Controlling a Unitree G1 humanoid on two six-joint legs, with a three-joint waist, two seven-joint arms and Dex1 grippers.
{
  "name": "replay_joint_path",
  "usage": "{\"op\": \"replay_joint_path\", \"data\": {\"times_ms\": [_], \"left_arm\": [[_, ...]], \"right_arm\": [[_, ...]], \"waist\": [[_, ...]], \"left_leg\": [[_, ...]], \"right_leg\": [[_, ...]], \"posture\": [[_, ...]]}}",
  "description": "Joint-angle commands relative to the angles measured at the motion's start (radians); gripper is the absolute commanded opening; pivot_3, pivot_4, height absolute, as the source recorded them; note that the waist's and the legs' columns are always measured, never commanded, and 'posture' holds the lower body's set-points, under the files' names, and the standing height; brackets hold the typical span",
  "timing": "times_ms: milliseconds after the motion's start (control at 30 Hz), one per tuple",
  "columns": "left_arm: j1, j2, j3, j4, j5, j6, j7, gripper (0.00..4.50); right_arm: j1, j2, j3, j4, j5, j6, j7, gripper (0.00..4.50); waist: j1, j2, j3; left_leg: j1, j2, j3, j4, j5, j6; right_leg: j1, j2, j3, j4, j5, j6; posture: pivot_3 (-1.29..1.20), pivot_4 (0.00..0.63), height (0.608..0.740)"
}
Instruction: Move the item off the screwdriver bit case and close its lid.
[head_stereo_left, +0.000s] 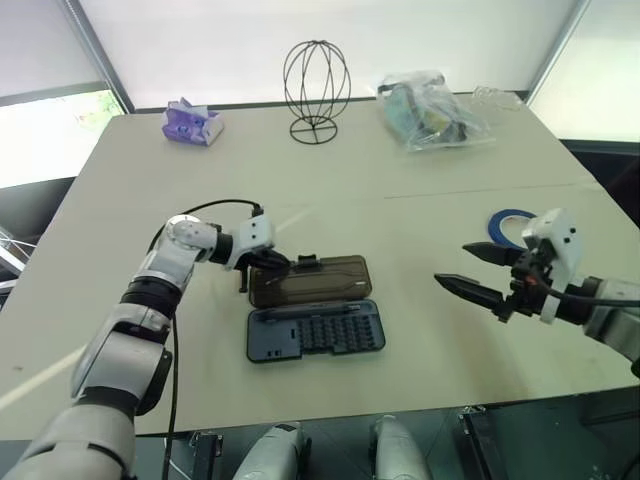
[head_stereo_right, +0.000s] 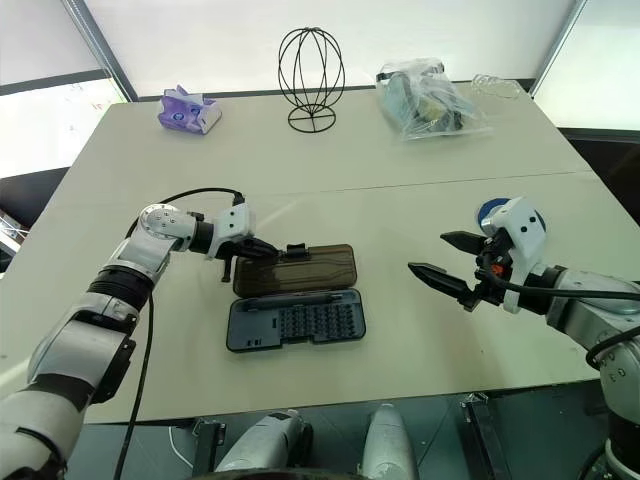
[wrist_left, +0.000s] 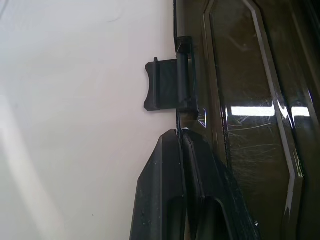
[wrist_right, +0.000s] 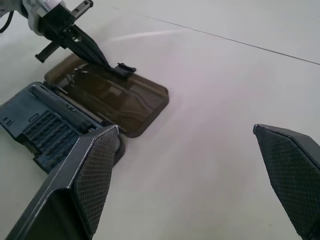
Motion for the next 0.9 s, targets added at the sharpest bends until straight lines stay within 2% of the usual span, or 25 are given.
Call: {"op": "replay_joint_path", "data": {"times_ms": [33,133,333,400,500,600,700,800,833,900], "left_arm": [[-0.035,-0.008,0.027,0.012,0.004,-0.022,0.033,0.05],[-0.041,-0.017,0.032,0.029,0.010,-0.038,0.047,0.96],[-0.067,-0.027,0.052,0.068,0.019,-0.089,0.133,4.00],[-0.092,-0.026,0.099,0.074,-0.026,-0.049,0.147,4.00],[-0.106,0.002,0.209,-0.037,-0.176,0.182,0.078,4.00],[0.010,0.087,0.253,-0.378,-0.343,0.539,-0.019,4.00],[0.205,0.203,0.289,-0.779,-0.508,0.847,-0.019,4.00],[0.355,0.267,0.338,-1.031,-0.615,1.009,0.039,4.00],[0.431,0.285,0.360,-1.127,-0.652,1.053,0.060,3.48],[0.561,0.312,0.383,-1.271,-0.692,1.099,0.098,2.71]], "right_arm": [[-0.016,-0.021,0.001,-0.005,0.013,-0.028,-0.004,4.50],[-0.010,-0.019,0.010,-0.010,0.016,-0.033,-0.011,4.50],[-0.002,-0.021,0.023,-0.022,0.026,-0.031,-0.023,4.50],[0.001,-0.024,0.024,-0.025,0.028,-0.031,-0.025,4.50],[0.003,-0.025,0.022,-0.033,0.055,-0.036,-0.002,4.50],[-0.021,-0.025,0.036,-0.026,0.081,-0.040,0.016,4.50],[-0.074,-0.028,0.083,0.021,0.064,-0.065,0.028,4.50],[-0.127,-0.028,0.132,0.080,0.030,-0.101,0.036,4.50],[-0.163,-0.025,0.165,0.118,0.005,-0.123,0.040,4.50],[-0.234,-0.016,0.232,0.192,-0.047,-0.167,0.045,4.50]], "waist": [[0.000,0.000,0.000],[-0.001,0.000,0.000],[-0.002,0.000,0.000],[-0.003,0.000,0.000],[-0.005,-0.001,0.001],[-0.017,-0.001,0.001],[-0.039,0.000,0.000],[-0.041,0.000,0.000],[-0.035,0.000,0.001],[-0.030,0.000,0.001]], "left_leg": [[0.000,0.000,0.000,0.000,0.000,0.000],[0.000,0.000,0.000,0.000,0.000,0.000],[0.000,0.000,0.000,0.000,0.000,0.000],[0.000,0.000,0.000,0.000,0.000,0.000],[-0.001,0.000,0.000,0.000,0.000,0.000],[-0.001,0.000,-0.001,-0.001,0.000,0.000],[0.000,0.001,-0.001,-0.003,0.000,0.001],[0.001,0.001,-0.001,-0.003,-0.001,0.001],[0.000,0.001,-0.002,-0.002,-0.001,0.001],[0.001,0.001,-0.001,-0.002,-0.001,0.001]], "right_leg": [[0.000,0.000,0.000,0.000,0.000,0.000],[0.000,0.000,0.000,0.000,0.000,0.000],[0.000,0.000,0.000,0.000,0.000,0.000],[-0.001,0.000,0.000,0.000,0.000,0.000],[-0.002,0.000,0.000,0.000,0.000,0.000],[-0.002,0.000,0.000,0.001,0.000,0.000],[-0.002,0.000,0.001,0.002,0.000,0.000],[-0.001,0.001,0.001,0.001,0.000,0.000],[-0.002,0.001,0.001,0.000,0.000,0.000],[-0.001,0.001,0.001,0.000,0.000,0.000]], "posture": [[0.00,0.150,0.740],[0.00,0.150,0.740],[0.00,0.150,0.740],[0.00,0.150,0.740],[0.00,0.150,0.740],[0.00,0.150,0.740],[0.00,0.150,0.740],[0.00,0.150,0.740],[0.00,0.150,0.740],[0.00,0.150,0.740]]}}
